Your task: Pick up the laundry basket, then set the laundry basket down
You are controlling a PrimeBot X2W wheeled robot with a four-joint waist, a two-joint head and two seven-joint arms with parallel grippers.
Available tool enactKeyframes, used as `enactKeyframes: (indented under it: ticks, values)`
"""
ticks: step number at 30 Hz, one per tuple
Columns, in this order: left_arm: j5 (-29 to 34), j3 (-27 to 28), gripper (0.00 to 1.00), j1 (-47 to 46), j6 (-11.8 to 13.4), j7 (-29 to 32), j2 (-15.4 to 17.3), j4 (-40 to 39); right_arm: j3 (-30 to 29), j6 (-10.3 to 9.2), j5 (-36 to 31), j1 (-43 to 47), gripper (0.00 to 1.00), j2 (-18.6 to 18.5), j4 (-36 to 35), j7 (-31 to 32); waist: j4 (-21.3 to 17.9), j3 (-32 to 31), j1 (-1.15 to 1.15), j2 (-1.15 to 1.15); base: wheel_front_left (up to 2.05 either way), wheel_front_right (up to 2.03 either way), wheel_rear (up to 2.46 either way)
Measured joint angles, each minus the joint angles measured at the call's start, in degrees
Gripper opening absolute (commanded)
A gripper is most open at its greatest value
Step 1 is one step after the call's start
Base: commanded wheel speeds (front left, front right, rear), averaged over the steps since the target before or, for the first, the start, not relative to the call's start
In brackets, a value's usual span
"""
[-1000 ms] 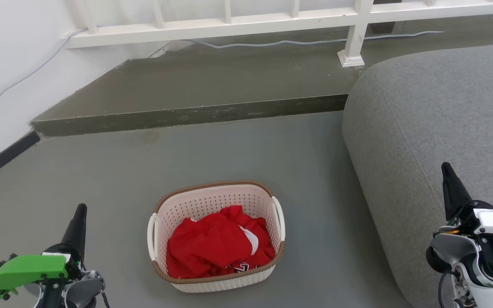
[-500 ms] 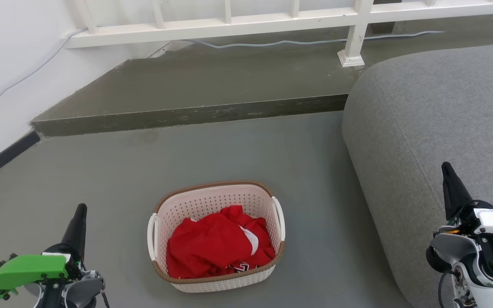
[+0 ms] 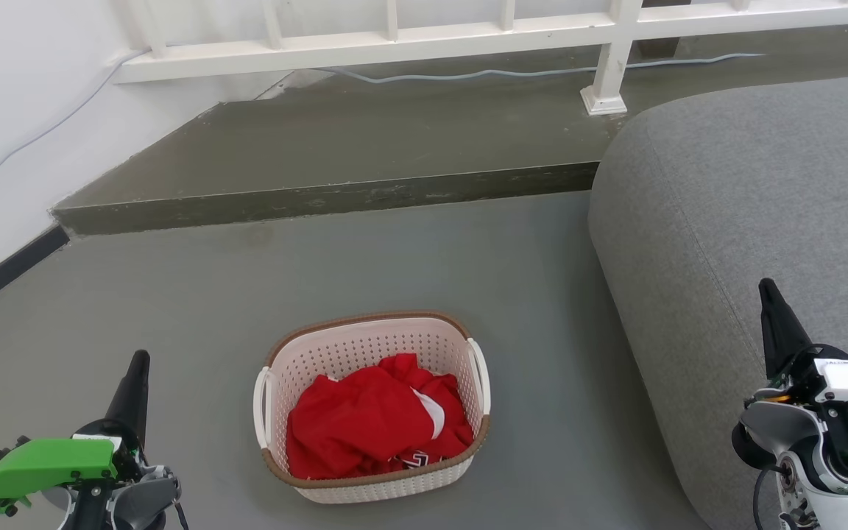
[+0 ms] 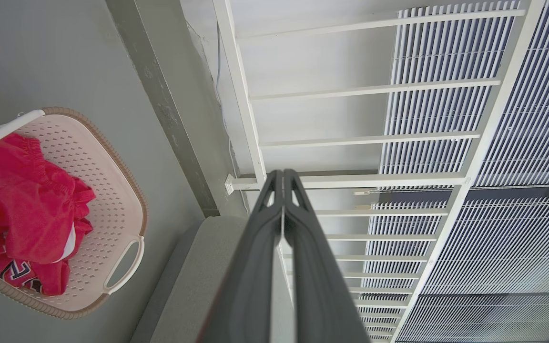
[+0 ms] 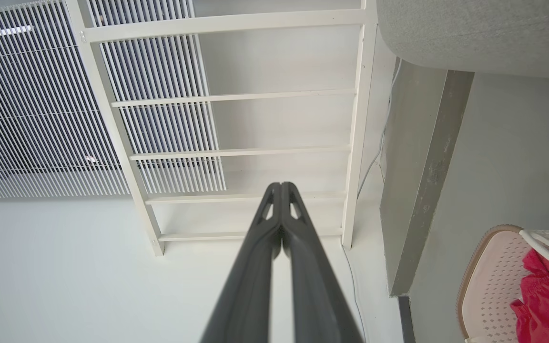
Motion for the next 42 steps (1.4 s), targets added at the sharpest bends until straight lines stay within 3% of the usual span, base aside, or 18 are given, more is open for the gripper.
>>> enactKeyframes:
  ticks: [42]
  values:
    - [0.0, 0.0, 0.00, 0.0, 0.0, 0.0, 0.0, 0.0, -0.2, 0.00, 0.0, 0.0, 0.00, 0.0, -0.1, 0.3, 0.0, 0.0, 0.00, 0.00, 0.00, 0.00, 0.00]
